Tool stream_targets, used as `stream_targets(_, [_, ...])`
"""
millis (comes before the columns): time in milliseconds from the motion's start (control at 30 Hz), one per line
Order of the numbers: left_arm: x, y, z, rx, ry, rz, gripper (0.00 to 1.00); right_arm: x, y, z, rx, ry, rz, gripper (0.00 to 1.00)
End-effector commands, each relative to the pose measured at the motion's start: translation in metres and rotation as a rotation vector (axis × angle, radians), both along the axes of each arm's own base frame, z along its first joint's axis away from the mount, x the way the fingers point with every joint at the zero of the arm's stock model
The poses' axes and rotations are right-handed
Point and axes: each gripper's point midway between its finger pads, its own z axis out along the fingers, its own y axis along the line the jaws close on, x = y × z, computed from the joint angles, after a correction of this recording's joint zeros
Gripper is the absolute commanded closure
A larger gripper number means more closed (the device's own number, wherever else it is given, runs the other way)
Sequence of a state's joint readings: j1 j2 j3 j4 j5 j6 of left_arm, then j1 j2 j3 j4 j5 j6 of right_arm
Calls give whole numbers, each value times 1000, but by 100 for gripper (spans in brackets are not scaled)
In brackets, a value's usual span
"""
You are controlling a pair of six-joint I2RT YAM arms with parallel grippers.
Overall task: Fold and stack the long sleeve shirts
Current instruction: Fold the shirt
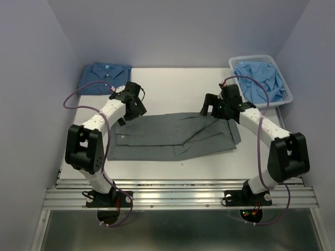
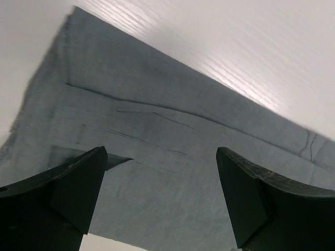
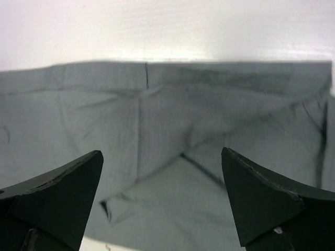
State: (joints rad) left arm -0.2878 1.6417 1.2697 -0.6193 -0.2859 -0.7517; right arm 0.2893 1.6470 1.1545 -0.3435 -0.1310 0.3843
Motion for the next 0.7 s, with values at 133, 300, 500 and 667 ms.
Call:
stream_targets(133, [5, -48, -46, -54, 138, -258, 1, -109, -26, -27, 56, 165, -110, 0])
stream_targets(300, [-12, -49, -80, -73, 206, -248, 1, -101, -31, -51, 33, 175, -174, 0])
stream_targets(500, [-49, -71, -106, -163, 271, -260, 1, -33, -27, -94, -60, 213, -218, 0])
stream_targets(667, [-63, -87, -92, -250, 264, -267, 1, 60, -16, -116, -41, 190, -188, 0])
